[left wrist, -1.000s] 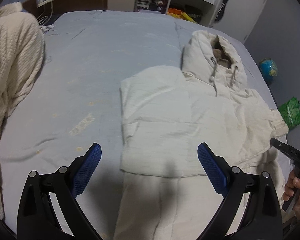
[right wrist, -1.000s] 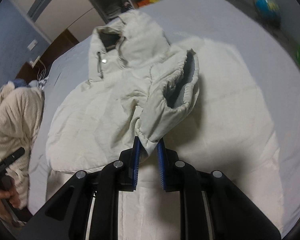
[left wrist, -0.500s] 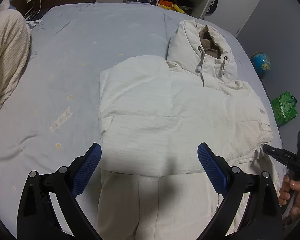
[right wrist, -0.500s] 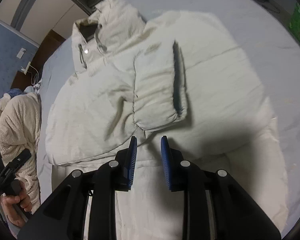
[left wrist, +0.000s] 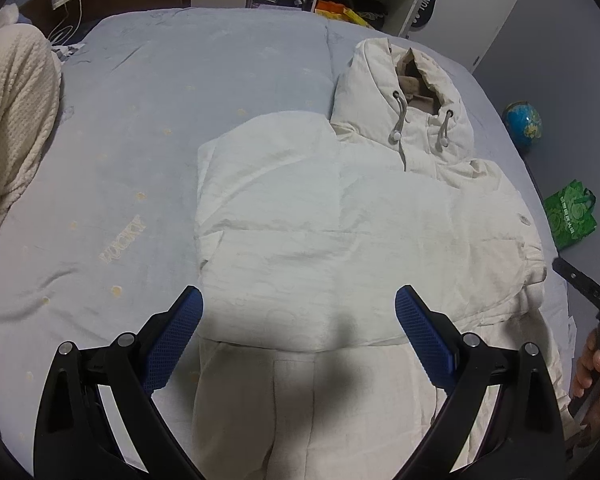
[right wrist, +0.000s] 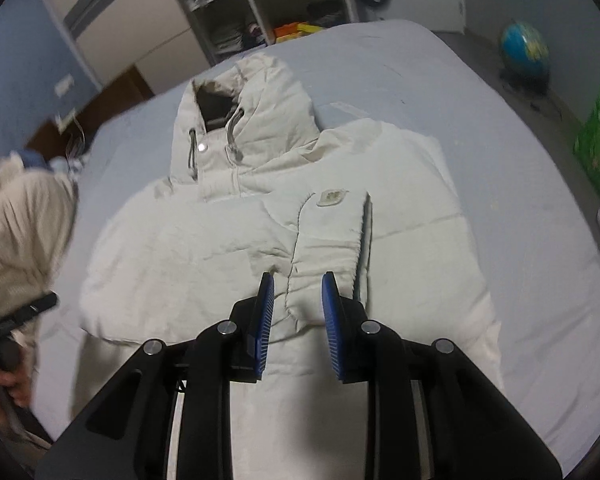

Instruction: Fold large clothes

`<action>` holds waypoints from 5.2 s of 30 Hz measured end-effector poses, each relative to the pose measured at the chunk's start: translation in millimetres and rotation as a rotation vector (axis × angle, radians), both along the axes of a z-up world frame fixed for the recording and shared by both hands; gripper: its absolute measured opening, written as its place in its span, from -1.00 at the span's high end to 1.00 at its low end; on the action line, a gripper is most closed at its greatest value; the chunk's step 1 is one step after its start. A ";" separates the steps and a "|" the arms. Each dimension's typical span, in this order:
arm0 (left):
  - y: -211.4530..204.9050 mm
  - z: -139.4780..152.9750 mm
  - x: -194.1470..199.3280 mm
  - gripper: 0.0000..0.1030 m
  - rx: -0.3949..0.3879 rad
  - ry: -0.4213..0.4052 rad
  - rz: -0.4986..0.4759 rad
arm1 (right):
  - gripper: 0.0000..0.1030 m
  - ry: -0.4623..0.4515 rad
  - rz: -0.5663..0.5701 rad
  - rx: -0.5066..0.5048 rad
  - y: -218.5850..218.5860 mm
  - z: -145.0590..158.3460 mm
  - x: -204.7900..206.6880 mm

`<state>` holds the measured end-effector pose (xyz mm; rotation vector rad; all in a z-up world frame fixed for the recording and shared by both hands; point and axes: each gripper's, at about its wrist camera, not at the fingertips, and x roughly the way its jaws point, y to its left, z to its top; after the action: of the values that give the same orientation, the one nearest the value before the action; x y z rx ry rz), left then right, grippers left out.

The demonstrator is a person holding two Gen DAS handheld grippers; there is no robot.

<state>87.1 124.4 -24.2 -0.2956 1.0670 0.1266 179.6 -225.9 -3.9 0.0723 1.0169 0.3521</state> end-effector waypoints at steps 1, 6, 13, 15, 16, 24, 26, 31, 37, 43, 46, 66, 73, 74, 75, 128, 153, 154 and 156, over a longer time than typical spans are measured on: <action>-1.5 -0.5 0.5 -0.81 0.003 0.002 -0.004 | 0.58 -0.004 0.010 -0.019 2.5 -1.4 1.8; -8.1 -8.7 6.6 -0.81 0.025 0.021 -0.020 | 0.58 0.019 0.057 -0.107 16.6 -19.3 13.0; -18.7 -23.9 13.2 -0.81 0.041 0.057 -0.048 | 0.58 0.092 0.084 -0.190 21.7 -50.4 25.4; -21.7 -27.7 15.3 -0.81 0.048 0.068 -0.059 | 0.58 0.100 0.087 -0.189 20.6 -53.4 25.3; -22.5 -28.7 16.5 -0.81 0.050 0.071 -0.063 | 0.58 0.102 0.090 -0.191 20.8 -53.9 24.9; -29.1 -38.6 28.0 -0.81 0.059 0.088 -0.082 | 0.01 0.121 0.090 -0.134 13.4 -43.0 28.3; -31.2 -38.9 35.2 -0.87 0.067 0.083 -0.096 | -0.14 0.086 0.090 -0.097 10.0 -30.4 28.5; -34.2 -41.2 53.2 -0.87 0.068 0.078 -0.111 | -0.28 0.054 0.083 -0.029 3.4 -14.4 35.0; -33.1 -36.9 67.8 -0.87 0.039 0.058 -0.117 | -0.28 0.079 0.049 0.094 -8.3 -14.3 57.8; -16.3 -32.2 74.3 -0.87 -0.003 0.039 -0.076 | -0.34 0.105 0.021 0.237 -18.9 -17.0 96.1; -3.0 -33.4 76.2 -0.87 -0.029 0.037 -0.029 | -0.43 0.108 0.027 0.276 -18.5 -16.4 123.3; 19.5 -51.2 84.4 -0.87 -0.016 0.063 0.020 | -0.46 0.237 0.034 0.436 30.7 -62.4 309.4; 19.3 -53.5 84.8 -0.87 -0.001 0.068 0.011 | -0.46 0.273 0.041 0.491 73.6 -79.5 350.7; 20.2 -53.3 84.6 -0.87 -0.003 0.067 0.013 | -0.46 0.276 0.038 0.503 78.7 -82.0 354.4; 21.2 -52.8 84.0 -0.87 -0.001 0.065 0.015 | -0.46 0.279 0.029 0.505 86.0 -84.9 359.1; 47.6 32.8 46.2 -0.87 -0.188 -0.252 0.099 | 0.71 -0.174 0.409 0.051 61.5 -20.2 19.3; -26.6 24.1 64.8 0.65 -0.155 -0.238 -0.245 | 0.11 -0.198 0.422 -0.075 59.0 -11.5 -16.1; -27.3 23.5 63.5 0.65 -0.151 -0.231 -0.248 | 0.03 -0.187 0.415 -0.065 55.1 -7.2 -18.7; -27.3 19.5 60.2 0.65 -0.150 -0.208 -0.261 | -0.05 -0.169 0.404 -0.038 46.9 1.6 -23.8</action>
<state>147.2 97.1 -4.7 -0.2944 0.9008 -0.2150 155.7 -179.0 -2.2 -0.1978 0.8665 0.6947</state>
